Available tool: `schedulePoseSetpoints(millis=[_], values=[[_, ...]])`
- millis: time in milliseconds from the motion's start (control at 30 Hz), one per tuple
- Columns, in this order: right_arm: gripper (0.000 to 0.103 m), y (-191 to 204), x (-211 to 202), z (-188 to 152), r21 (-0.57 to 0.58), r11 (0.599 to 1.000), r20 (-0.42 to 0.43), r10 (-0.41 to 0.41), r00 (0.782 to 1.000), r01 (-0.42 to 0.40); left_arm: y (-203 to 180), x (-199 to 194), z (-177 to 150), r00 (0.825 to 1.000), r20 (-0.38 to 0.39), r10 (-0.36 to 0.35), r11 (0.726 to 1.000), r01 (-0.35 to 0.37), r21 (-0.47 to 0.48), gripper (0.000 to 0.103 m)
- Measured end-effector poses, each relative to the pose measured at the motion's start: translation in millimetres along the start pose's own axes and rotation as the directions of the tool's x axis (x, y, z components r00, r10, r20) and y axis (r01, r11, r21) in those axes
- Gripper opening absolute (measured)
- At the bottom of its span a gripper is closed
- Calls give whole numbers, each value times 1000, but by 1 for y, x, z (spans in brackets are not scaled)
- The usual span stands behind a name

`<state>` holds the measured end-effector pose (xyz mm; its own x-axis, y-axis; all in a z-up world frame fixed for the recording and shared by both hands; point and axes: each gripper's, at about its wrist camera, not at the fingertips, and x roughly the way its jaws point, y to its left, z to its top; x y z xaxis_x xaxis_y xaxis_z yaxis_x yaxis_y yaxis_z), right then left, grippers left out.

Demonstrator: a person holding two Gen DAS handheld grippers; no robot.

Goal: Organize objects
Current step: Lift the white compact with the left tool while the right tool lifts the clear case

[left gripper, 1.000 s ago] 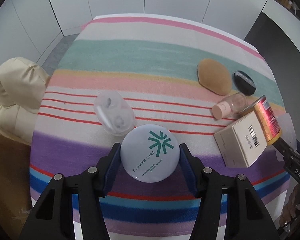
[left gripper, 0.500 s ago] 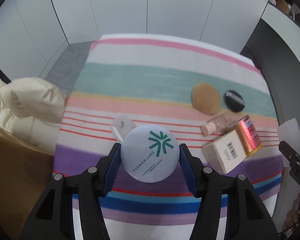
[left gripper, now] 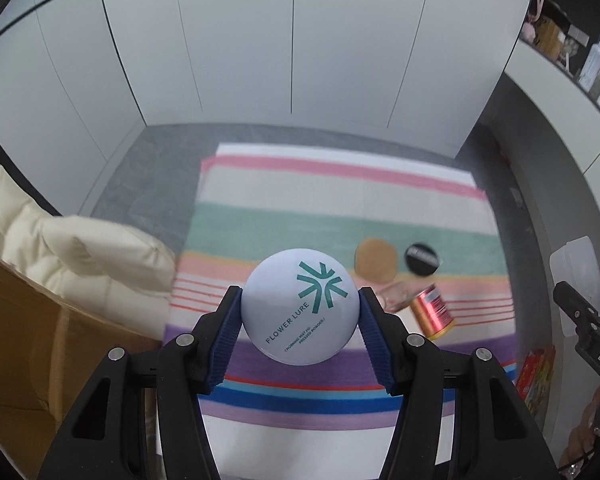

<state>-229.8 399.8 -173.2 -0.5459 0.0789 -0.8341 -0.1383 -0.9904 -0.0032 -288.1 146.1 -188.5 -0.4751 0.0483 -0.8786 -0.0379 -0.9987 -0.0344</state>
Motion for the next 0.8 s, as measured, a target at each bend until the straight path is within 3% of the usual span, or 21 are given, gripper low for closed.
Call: schedulePoseSetpoints(millis=[167,800], values=[[87,6,-49,23,5,999,65,37,997,-38,0,-50,19,995,77,65,998,-66,19,58],[87,26,-203,58,-40,999,234,0,972,9,5,-201,37,984,175,-23,1000,25,-10,58]])
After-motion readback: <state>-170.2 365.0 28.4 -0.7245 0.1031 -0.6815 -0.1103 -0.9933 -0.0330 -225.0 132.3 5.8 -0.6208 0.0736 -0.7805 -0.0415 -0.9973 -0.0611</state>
